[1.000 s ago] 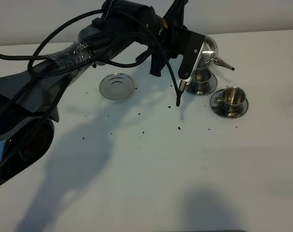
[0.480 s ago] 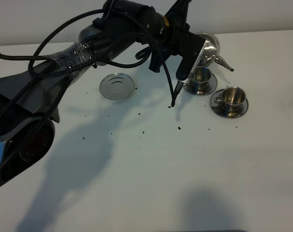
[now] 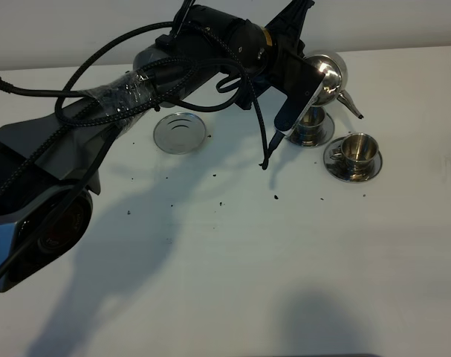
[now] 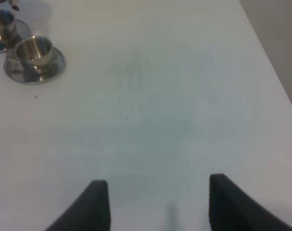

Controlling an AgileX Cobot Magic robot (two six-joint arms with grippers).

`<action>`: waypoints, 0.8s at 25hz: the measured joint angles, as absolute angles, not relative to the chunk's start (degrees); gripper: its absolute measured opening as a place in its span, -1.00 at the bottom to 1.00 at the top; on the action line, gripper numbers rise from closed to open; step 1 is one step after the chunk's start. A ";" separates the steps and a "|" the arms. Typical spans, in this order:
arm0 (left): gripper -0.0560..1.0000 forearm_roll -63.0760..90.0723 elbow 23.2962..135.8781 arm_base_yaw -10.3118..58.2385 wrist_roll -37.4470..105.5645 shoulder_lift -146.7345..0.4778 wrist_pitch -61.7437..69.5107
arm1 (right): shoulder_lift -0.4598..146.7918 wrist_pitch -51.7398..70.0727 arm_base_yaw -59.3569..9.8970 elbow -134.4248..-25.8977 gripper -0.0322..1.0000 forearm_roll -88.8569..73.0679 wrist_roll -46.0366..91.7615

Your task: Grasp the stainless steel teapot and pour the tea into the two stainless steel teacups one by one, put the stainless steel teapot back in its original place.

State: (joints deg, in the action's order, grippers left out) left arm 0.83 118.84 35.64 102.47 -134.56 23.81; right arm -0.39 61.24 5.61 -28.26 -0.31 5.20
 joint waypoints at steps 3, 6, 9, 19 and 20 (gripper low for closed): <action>-0.44 0.78 118.84 35.64 102.86 -134.56 23.76 | -0.39 61.24 5.61 -28.26 -0.07 -0.31 5.20; -0.44 0.37 118.84 35.64 103.19 -134.56 23.76 | -0.39 61.24 5.61 -28.26 -0.07 -0.31 5.20; -0.44 -1.17 118.84 35.74 103.25 -134.56 23.76 | -0.39 61.24 5.61 -28.26 -0.07 -0.31 5.20; -0.44 -2.37 118.84 35.74 105.57 -134.56 23.27 | -0.39 61.24 5.61 -28.26 -0.07 -0.31 5.20; -0.44 -2.37 118.84 35.74 105.76 -134.56 23.15 | -0.39 61.24 5.61 -28.26 -0.07 -0.31 5.20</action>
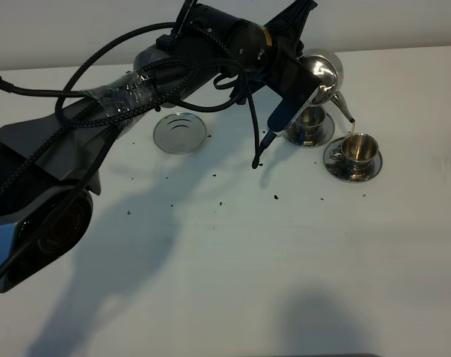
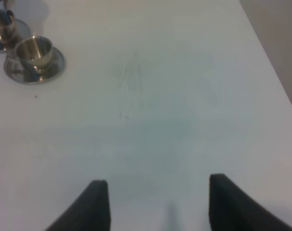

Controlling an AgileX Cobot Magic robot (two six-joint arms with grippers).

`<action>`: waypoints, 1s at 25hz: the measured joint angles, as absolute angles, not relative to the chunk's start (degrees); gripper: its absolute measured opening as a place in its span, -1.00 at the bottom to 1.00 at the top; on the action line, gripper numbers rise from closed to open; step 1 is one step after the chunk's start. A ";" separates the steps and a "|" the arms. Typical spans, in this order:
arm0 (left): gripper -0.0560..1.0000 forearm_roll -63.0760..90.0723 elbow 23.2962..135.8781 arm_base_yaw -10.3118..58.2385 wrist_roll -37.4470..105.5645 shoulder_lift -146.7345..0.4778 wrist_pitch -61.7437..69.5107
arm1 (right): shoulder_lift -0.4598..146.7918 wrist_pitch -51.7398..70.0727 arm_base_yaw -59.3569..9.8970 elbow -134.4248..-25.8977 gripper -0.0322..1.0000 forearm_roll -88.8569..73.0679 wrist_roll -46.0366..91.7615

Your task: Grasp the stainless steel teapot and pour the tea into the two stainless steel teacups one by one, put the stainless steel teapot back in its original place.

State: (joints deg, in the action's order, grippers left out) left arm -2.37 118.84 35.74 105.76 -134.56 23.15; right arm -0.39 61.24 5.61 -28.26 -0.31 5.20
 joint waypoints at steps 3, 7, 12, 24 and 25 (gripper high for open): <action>-0.44 -2.37 118.84 35.74 106.01 -134.56 22.87 | -0.39 61.24 5.61 -28.26 -0.07 -0.31 5.20; -0.44 -2.37 118.84 35.74 106.25 -134.62 22.40 | -0.39 61.24 5.61 -28.26 -0.07 -0.31 5.20; -0.44 -2.32 118.84 35.74 108.62 -135.14 20.89 | -0.39 61.24 5.61 -28.26 -0.07 -0.31 5.20; -0.44 -2.25 118.84 35.74 110.93 -135.55 18.93 | -0.39 61.24 5.61 -28.26 -0.07 -0.31 5.20; -0.44 -2.31 118.84 35.74 110.92 -135.55 18.93 | -0.39 61.24 5.61 -28.26 -0.07 -0.31 5.20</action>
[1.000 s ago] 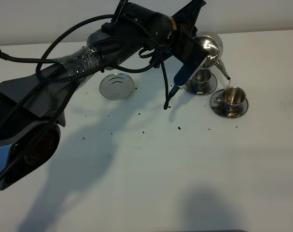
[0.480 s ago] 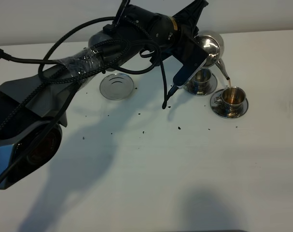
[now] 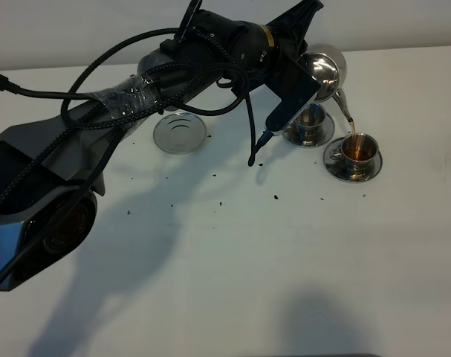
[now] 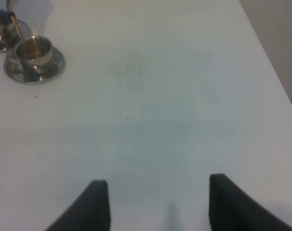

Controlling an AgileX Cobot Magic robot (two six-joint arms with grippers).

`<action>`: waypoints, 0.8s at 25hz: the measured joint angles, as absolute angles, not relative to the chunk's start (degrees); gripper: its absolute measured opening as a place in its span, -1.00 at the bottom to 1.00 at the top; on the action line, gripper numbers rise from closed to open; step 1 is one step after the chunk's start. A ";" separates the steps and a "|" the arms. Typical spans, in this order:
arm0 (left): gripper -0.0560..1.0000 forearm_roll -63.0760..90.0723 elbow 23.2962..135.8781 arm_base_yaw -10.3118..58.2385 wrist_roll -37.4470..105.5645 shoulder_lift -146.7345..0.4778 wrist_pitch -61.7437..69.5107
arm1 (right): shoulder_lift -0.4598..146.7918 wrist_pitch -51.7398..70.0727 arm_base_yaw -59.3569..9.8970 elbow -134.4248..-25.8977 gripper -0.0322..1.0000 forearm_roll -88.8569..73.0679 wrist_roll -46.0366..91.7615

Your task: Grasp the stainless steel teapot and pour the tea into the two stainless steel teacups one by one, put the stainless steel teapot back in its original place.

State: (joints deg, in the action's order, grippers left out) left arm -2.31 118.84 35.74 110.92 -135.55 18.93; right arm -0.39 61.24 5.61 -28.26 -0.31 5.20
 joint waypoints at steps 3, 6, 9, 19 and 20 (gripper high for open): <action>-0.44 -2.31 118.84 35.74 111.66 -135.55 18.93 | -0.39 61.24 5.61 -28.26 -0.07 -0.31 5.20; -0.44 -2.25 118.84 35.84 113.28 -135.55 18.85 | -0.39 61.24 5.61 -28.26 -0.07 -0.31 5.20; -0.44 -2.19 118.84 36.11 113.75 -135.55 18.85 | -0.39 61.24 5.61 -28.26 -0.07 -0.31 5.20; -0.44 -2.19 118.84 36.39 113.93 -135.55 17.61 | -0.39 61.24 5.61 -28.26 -0.07 -0.31 5.20; -0.44 -2.25 118.84 36.39 113.93 -135.55 17.61 | -0.39 61.24 5.61 -28.26 -0.07 -0.31 5.20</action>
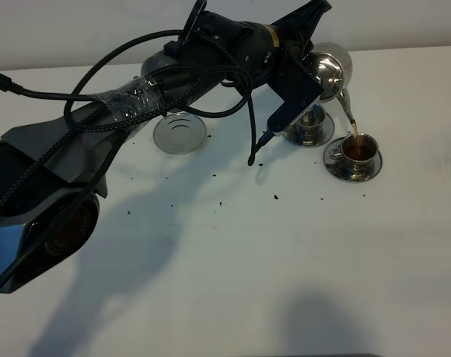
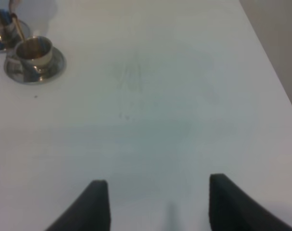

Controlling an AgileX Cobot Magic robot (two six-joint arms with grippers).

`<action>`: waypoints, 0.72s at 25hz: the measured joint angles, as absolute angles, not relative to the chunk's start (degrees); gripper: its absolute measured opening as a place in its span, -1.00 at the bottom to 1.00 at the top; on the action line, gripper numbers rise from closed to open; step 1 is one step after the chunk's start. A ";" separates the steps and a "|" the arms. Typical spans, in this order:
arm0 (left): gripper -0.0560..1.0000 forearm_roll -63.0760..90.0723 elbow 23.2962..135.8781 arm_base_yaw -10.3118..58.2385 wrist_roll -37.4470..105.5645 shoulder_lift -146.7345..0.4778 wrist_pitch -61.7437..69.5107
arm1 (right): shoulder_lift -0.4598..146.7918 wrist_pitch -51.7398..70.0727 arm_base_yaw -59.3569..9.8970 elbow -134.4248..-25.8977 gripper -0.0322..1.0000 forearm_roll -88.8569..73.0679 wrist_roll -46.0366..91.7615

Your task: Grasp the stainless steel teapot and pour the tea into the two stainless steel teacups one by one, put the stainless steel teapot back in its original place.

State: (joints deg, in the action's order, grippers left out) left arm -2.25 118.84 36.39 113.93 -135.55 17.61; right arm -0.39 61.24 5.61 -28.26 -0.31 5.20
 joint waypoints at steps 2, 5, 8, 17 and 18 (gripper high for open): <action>-0.44 -2.25 118.84 36.39 113.93 -135.55 17.56 | -0.39 61.24 5.61 -28.26 -0.07 -0.31 5.20; -0.44 -2.25 118.84 36.39 113.93 -135.55 17.50 | -0.39 61.24 5.61 -28.26 -0.07 -0.31 5.20; -0.44 -2.29 118.84 36.39 113.93 -135.55 17.04 | -0.39 61.24 5.61 -28.26 -0.07 -0.31 5.20; -0.44 -2.31 118.84 36.39 113.93 -135.55 16.49 | -0.39 61.24 5.61 -28.26 -0.07 -0.31 5.20; -0.44 -2.36 118.84 36.39 113.93 -135.55 16.49 | -0.39 61.24 5.61 -28.26 -0.07 -0.31 5.20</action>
